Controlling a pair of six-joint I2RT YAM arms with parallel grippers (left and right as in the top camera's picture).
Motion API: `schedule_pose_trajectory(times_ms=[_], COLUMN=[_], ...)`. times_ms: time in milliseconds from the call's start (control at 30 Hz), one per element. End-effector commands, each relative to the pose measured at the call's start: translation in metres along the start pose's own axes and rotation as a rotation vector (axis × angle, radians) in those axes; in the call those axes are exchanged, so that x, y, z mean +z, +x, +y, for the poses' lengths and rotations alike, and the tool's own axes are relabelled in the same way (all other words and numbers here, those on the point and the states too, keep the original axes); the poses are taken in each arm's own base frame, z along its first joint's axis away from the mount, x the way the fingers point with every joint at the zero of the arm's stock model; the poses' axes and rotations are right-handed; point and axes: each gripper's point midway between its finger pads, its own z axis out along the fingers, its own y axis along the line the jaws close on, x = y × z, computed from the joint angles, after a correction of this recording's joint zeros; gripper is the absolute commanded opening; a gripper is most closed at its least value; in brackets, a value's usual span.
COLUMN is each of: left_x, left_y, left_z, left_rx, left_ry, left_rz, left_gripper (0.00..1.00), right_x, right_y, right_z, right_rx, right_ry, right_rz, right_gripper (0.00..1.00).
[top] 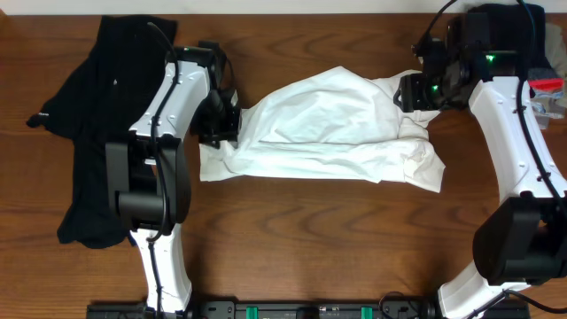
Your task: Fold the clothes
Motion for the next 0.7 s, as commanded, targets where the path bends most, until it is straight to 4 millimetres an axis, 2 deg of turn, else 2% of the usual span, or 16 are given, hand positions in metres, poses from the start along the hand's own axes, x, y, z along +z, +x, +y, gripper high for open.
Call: schedule_pose_trajectory(times_ms=[0,133,300,467,567,667], left_x=[-0.001,-0.002,-0.004,-0.007,-0.008,-0.008], left_y=[0.004,-0.001,-0.023,-0.035,-0.038,-0.042], left_z=[0.002,0.008,0.013,0.022,0.038,0.043], left_rx=[0.054,0.048,-0.045,-0.114,-0.196,-0.223], left_ry=[-0.007,-0.039,-0.028,-0.020,-0.082,-0.091], left_rz=[0.013,-0.008,-0.098,-0.148,-0.166,-0.183], left_gripper=[0.56,0.56,0.57,0.57,0.57,0.57], right_x=[-0.002,-0.002,-0.002,-0.002,-0.002,-0.002], right_y=[-0.004,-0.005,-0.004,-0.004,-0.004,-0.005], right_z=[0.007,0.007,0.007,0.007,0.007,0.007], right_rx=[-0.025,-0.025,-0.025,-0.024,-0.025,-0.025], right_ry=[-0.017,-0.017,-0.018,-0.017,-0.017,-0.017], right_rz=[-0.011,-0.012,-0.011,-0.010,-0.011,-0.013], right_gripper=[0.58,0.59,0.59,0.59,0.60,0.60])
